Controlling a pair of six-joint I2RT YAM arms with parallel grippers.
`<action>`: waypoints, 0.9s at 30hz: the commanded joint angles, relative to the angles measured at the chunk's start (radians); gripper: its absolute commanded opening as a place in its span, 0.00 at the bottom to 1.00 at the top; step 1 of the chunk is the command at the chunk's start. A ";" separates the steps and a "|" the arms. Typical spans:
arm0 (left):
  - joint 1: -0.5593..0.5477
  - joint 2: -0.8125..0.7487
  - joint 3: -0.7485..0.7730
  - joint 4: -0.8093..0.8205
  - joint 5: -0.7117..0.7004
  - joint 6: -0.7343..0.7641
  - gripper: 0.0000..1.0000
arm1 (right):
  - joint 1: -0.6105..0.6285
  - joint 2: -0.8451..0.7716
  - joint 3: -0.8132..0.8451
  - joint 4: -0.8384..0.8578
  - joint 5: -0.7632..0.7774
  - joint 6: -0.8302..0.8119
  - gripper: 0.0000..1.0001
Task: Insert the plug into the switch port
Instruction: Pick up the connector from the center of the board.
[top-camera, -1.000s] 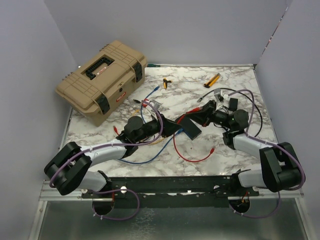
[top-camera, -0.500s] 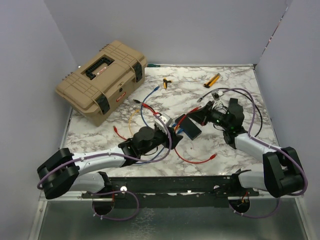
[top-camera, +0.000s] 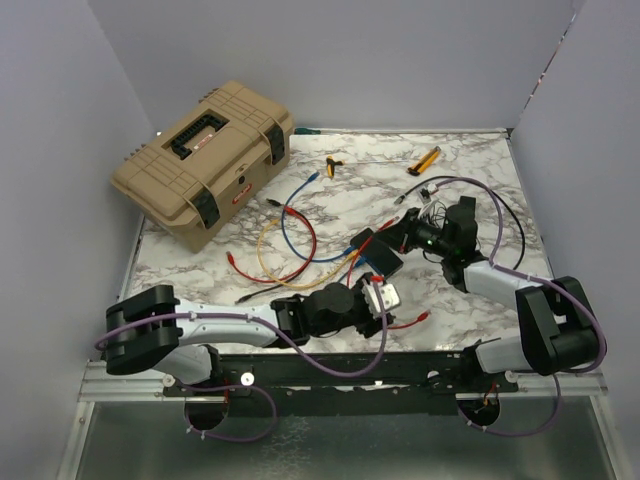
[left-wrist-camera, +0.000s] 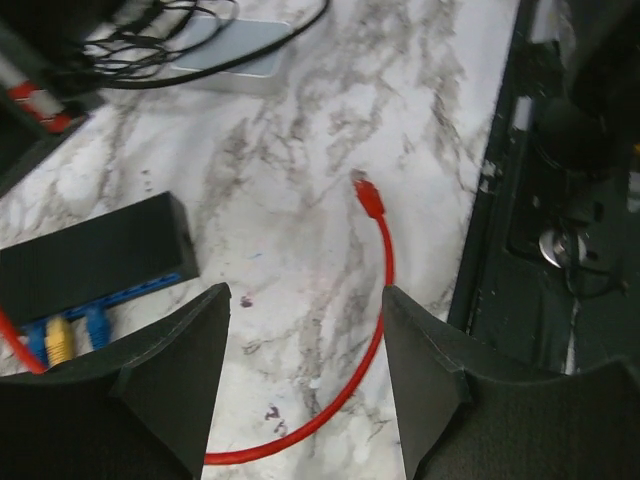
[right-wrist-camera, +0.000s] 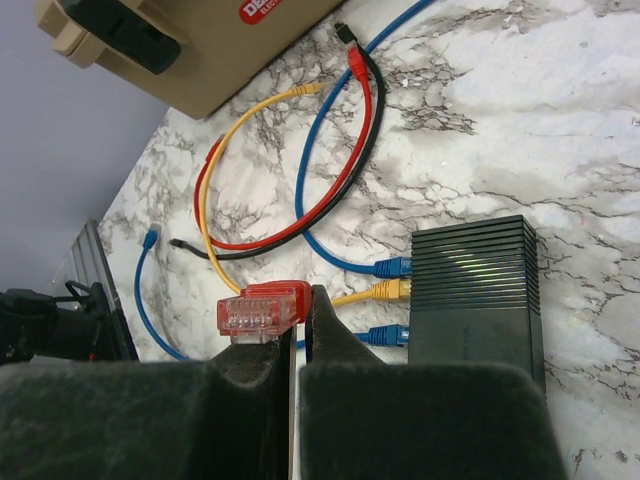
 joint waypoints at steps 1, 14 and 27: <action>-0.067 0.097 0.062 -0.081 0.069 0.102 0.64 | 0.003 0.016 0.032 -0.012 0.021 0.011 0.01; -0.112 0.340 0.175 -0.143 0.007 0.129 0.59 | 0.003 0.018 0.025 -0.008 0.015 0.019 0.01; -0.106 0.109 0.048 -0.003 -0.169 0.064 0.00 | 0.003 -0.002 0.008 -0.077 0.038 -0.029 0.01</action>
